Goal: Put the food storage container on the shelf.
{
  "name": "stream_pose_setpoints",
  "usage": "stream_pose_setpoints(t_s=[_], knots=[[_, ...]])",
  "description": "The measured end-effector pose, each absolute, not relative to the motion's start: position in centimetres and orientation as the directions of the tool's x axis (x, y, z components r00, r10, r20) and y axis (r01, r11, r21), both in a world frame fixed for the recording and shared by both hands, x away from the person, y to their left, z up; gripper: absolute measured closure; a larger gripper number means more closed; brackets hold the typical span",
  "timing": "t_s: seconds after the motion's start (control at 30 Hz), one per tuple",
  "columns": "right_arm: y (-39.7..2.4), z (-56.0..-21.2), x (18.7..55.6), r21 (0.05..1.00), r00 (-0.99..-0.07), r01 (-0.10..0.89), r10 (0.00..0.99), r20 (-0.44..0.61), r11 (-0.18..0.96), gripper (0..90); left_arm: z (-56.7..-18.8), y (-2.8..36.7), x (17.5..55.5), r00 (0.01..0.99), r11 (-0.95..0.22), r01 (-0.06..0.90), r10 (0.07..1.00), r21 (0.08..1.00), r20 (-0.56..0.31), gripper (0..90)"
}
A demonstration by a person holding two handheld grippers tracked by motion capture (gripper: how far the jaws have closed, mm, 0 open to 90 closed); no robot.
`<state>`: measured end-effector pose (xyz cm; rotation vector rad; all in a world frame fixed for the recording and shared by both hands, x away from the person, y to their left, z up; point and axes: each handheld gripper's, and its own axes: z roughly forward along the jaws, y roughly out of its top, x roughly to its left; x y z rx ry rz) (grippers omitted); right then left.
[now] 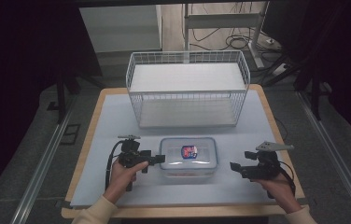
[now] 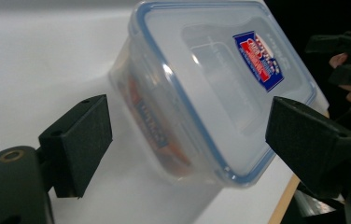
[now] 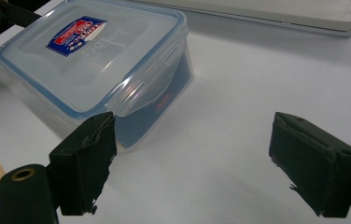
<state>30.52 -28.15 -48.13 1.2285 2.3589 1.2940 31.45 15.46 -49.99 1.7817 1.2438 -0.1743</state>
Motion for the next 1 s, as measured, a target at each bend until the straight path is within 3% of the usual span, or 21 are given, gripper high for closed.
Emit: stream_pose_setpoints(t_s=[0.63,1.0], knots=[[-27.7,-48.2,30.5,0.767,-0.651,0.571,0.731,0.206,0.292,14.7,-51.8,13.8,32.4,0.444,-0.064,0.857,0.599,0.512,-0.667,22.6],[-25.9,-47.3,31.7,0.755,-0.668,0.58,0.709,0.227,0.305,14.8,-51.8,14.0,32.4,0.429,-0.052,0.864,0.595,0.5,-0.679,26.2]])
